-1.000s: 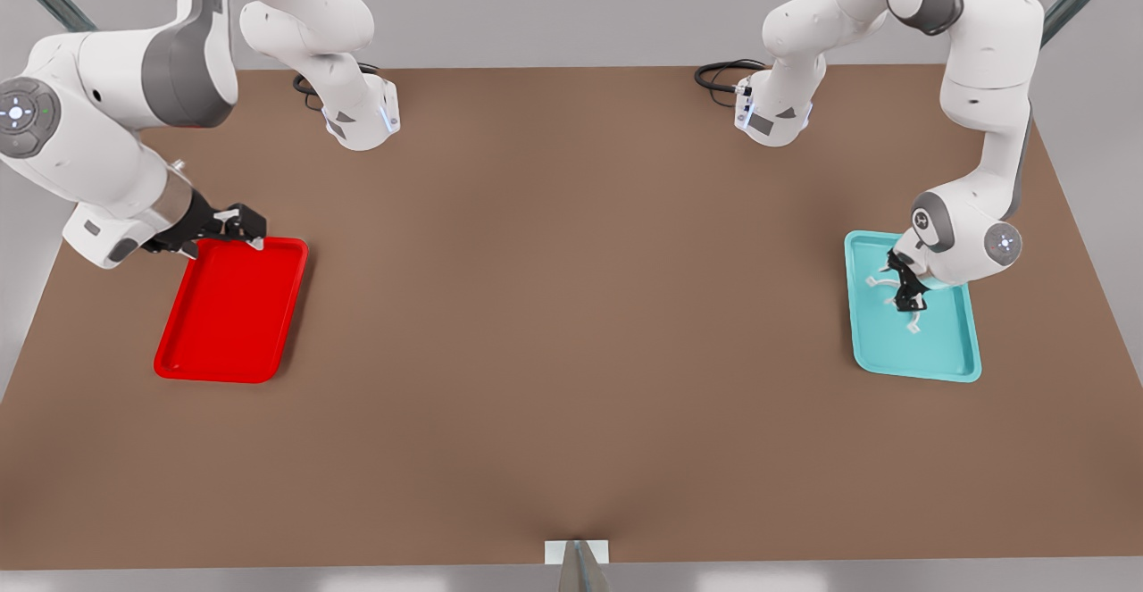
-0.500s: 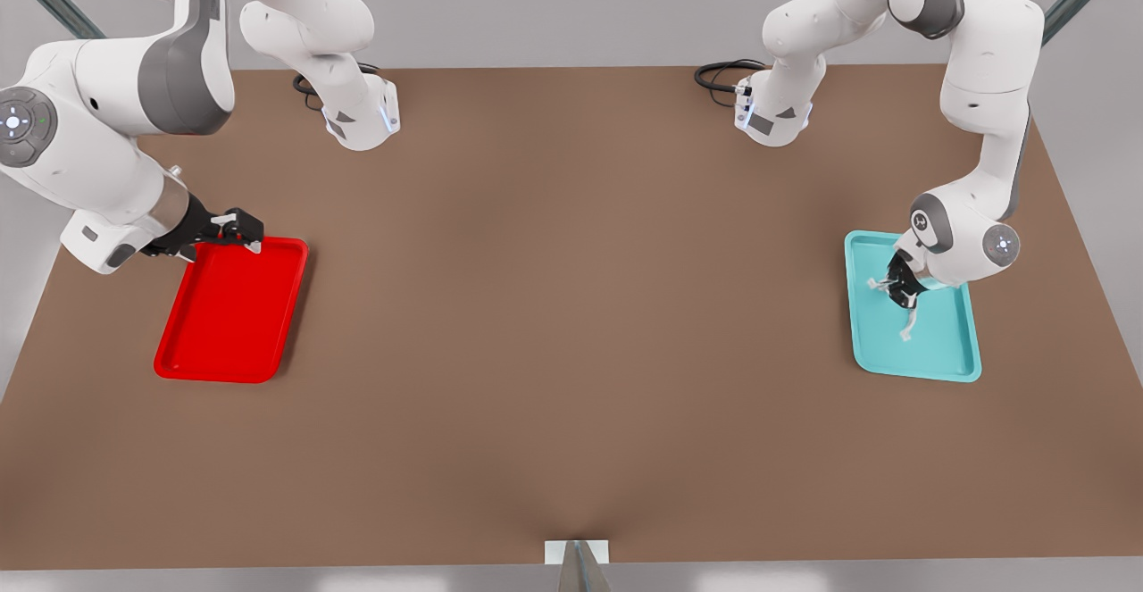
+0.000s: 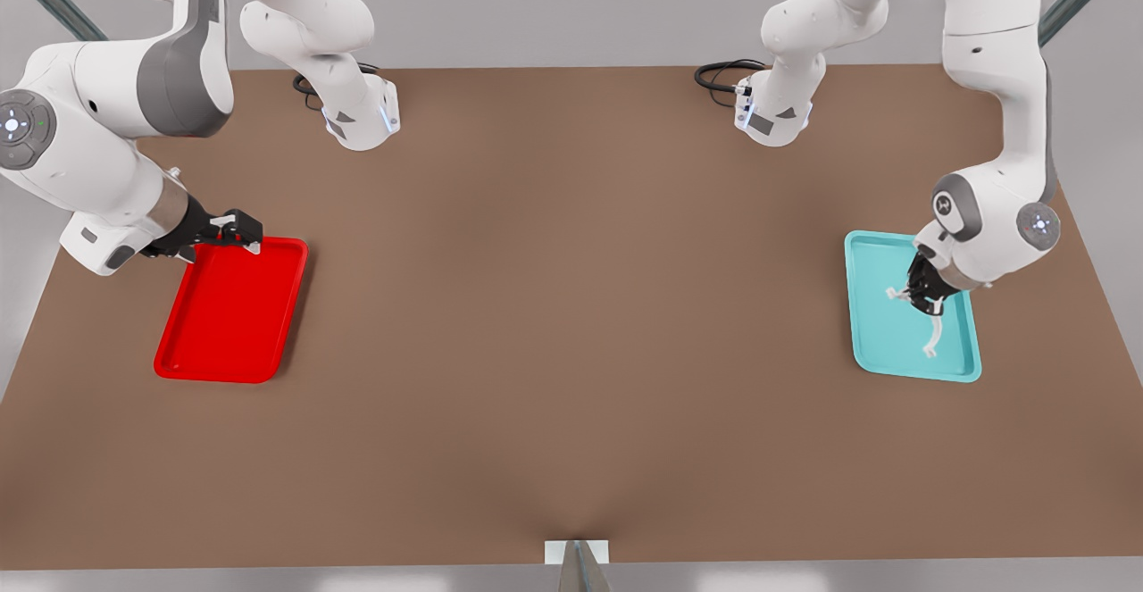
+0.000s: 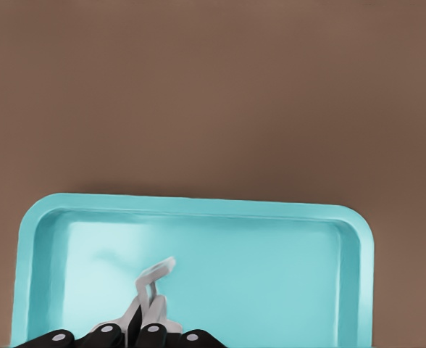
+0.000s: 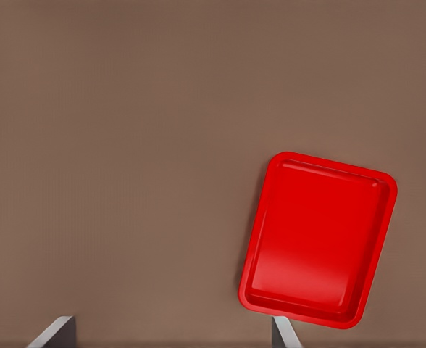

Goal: Take the drainage pipe clamp from the left arm, pass it to the right arm, and place it in the plate on the right side

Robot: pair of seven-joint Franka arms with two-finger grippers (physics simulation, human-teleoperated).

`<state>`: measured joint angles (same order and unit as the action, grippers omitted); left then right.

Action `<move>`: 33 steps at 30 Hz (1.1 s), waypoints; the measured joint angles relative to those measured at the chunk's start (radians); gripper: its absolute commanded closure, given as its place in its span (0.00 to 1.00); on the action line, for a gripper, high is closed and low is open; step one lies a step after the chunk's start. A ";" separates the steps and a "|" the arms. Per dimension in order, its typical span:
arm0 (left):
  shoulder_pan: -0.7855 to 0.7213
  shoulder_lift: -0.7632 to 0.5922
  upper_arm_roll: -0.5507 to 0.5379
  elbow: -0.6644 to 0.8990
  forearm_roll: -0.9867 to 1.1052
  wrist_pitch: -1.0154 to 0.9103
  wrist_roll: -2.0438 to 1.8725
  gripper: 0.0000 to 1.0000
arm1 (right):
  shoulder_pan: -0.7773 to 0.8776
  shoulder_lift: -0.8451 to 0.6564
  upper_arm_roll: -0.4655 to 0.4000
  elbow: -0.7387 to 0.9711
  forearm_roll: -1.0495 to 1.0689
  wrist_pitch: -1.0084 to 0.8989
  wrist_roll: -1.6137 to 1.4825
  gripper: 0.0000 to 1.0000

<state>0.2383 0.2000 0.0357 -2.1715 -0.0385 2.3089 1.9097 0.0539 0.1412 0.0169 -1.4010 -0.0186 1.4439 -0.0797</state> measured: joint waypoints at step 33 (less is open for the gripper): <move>-0.927 0.334 0.001 0.781 -0.121 -0.118 -3.458 0.79 | 0.056 0.043 0.132 0.069 0.018 0.026 0.068 0.00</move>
<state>-0.6884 0.5345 0.0371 -1.3905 -0.1599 2.1910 -1.5481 0.1094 0.1840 0.1493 -1.3323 -0.0005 1.4700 -0.0118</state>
